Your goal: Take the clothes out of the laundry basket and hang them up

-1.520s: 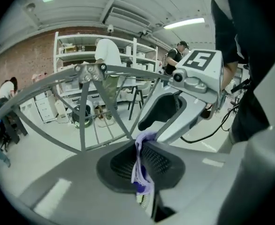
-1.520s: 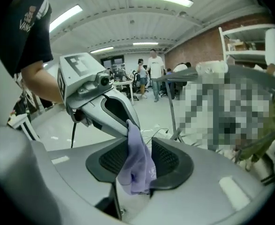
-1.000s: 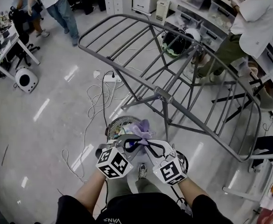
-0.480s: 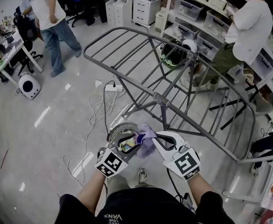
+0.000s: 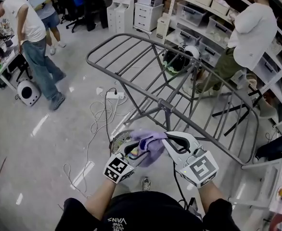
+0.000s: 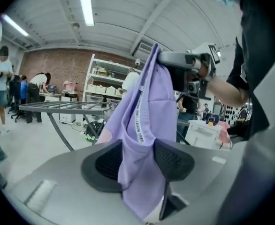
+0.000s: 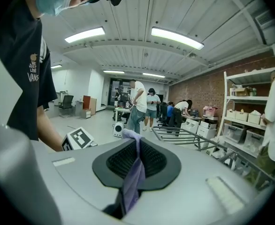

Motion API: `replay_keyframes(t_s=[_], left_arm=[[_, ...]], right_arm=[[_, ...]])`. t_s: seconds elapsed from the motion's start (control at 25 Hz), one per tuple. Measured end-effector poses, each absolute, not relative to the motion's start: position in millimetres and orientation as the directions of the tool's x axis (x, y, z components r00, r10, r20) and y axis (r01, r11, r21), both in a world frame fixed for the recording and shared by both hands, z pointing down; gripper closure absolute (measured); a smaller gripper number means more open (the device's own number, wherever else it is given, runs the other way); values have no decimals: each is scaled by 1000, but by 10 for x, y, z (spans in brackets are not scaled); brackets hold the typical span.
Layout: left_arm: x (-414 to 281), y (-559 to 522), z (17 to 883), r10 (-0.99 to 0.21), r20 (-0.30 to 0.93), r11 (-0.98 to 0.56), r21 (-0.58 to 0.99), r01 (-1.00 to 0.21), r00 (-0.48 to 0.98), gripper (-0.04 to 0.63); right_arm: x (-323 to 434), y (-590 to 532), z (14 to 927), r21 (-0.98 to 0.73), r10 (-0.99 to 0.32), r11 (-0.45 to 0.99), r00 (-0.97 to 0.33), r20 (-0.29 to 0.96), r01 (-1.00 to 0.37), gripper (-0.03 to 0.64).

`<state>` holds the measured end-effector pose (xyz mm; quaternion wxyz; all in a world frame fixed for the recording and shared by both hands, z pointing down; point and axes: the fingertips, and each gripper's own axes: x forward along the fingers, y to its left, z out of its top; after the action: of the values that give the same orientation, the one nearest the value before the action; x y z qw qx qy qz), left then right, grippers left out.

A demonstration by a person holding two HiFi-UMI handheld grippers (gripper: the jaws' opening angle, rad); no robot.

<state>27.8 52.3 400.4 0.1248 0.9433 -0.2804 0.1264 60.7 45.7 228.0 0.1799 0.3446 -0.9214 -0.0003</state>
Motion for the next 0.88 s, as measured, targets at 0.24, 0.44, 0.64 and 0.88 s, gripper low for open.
replay_keyframes(t_s=[0.24, 0.44, 0.64, 0.88], left_arm=[[20, 527, 3949, -480, 306, -826, 157, -541, 822, 391], [-127, 580, 3978, -489, 323, -826, 127, -550, 810, 512], [98, 650, 3991, -516, 324, -817, 93, -569, 793, 506], [290, 764, 4041, -569, 323, -777, 88, -623, 756, 451]], right_arm=[[579, 551, 2199, 114, -624, 772, -713, 320, -625, 591], [519, 621, 2158, 110, -606, 788, -731, 313, -606, 591], [506, 650, 2166, 98, -608, 785, -731, 310, -612, 591], [543, 711, 2164, 90, -597, 794, -741, 308, -602, 591]])
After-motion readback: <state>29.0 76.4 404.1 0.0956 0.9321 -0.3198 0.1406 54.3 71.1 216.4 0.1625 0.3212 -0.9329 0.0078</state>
